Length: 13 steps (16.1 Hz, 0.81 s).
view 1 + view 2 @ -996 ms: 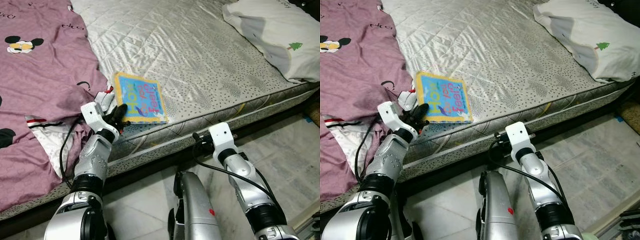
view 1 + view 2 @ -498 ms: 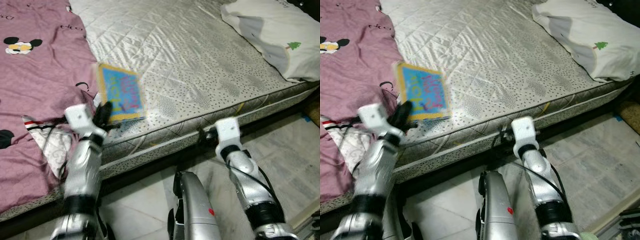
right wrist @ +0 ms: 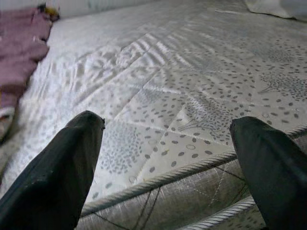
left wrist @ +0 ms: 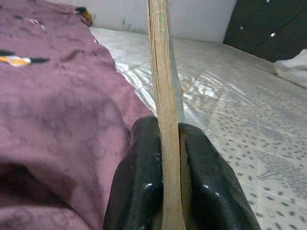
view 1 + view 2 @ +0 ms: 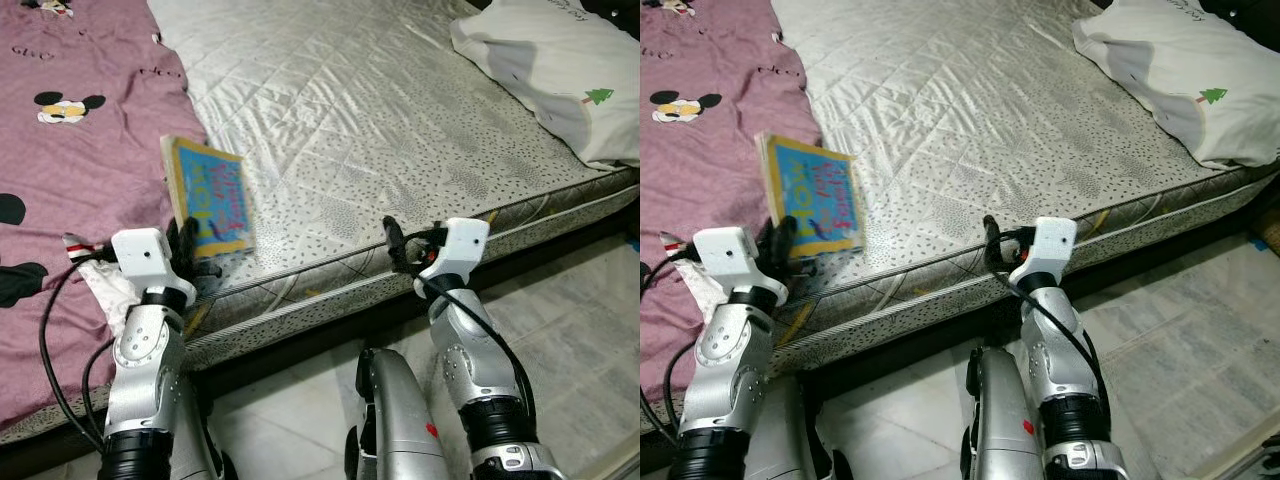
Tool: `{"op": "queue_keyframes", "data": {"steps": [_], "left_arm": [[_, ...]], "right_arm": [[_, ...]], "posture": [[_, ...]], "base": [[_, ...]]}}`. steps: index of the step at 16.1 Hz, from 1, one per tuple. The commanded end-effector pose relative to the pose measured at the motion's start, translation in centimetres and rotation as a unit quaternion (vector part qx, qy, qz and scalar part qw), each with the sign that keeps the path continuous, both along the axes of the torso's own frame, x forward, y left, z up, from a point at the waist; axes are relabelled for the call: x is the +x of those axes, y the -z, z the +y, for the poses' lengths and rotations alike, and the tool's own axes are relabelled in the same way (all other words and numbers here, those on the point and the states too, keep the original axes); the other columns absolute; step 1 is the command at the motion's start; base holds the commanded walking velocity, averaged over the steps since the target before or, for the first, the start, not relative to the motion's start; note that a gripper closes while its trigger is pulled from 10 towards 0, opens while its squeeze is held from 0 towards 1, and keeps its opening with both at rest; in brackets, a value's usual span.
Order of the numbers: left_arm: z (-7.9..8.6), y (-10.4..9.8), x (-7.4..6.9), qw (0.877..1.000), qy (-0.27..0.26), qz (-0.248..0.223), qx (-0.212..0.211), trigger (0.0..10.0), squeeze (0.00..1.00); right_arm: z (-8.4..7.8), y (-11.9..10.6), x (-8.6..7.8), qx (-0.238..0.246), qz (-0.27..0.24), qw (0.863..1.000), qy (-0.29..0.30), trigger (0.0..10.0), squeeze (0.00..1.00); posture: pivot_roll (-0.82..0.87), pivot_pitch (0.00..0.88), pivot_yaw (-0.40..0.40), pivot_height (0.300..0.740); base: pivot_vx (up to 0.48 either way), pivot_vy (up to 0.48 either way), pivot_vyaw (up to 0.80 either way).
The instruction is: Clean up the room
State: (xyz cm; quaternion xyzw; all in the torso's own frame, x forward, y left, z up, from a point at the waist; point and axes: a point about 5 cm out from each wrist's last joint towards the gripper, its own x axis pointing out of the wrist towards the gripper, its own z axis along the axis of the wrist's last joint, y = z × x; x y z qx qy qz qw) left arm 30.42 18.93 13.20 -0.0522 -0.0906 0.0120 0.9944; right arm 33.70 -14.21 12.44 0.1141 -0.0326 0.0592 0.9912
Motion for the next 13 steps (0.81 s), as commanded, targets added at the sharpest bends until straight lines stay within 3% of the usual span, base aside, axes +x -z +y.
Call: {"op": "queue_keyframes", "data": {"steps": [1, 3, 4, 6, 13], "left_arm": [[0.7, -0.3, -0.3, 0.999, -0.024, 0.003, 0.025, 10.0, 0.0], [0.9, 1.0, -1.1, 0.997, -0.051, 0.037, 0.04, 10.0, 0.0], [0.8, 1.5, -1.5, 0.998, -0.036, 0.034, 0.029, 10.0, 0.0], [0.5, 1.6, -1.8, 0.999, -0.013, 0.032, 0.018, 10.0, 0.0], [0.2, 2.1, -1.7, 0.998, -0.012, 0.053, 0.031, 10.0, 0.0]], "right_arm": [[-0.1, -1.0, 0.2, 0.023, -0.018, 1.0, 0.002, 10.0, 0.0], [0.0, -1.2, 0.3, 0.033, -0.021, 0.999, 0.0, 10.0, 0.0], [0.1, -1.3, 0.3, 0.037, -0.021, 0.999, 0.002, 10.0, 0.0], [0.2, -1.4, 0.4, 0.04, -0.024, 0.999, 0.0, 10.0, 0.0], [-0.3, -1.5, 0.5, 0.033, -0.028, 0.999, 0.007, 10.0, 0.0]], "posture": [[-0.01, 0.074, -0.028, 0.528], [-0.01, 0.068, -0.024, 0.548], [-0.01, 0.066, -0.023, 0.563], [0.0, 0.066, -0.022, 0.578], [-0.01, 0.069, -0.011, 0.653]], "base": [[0.0, 0.0, 0.0], [0.0, 0.0, 0.0], [0.0, 0.0, 0.0], [0.0, 0.0, 0.0], [0.0, 0.0, 0.0]]}}
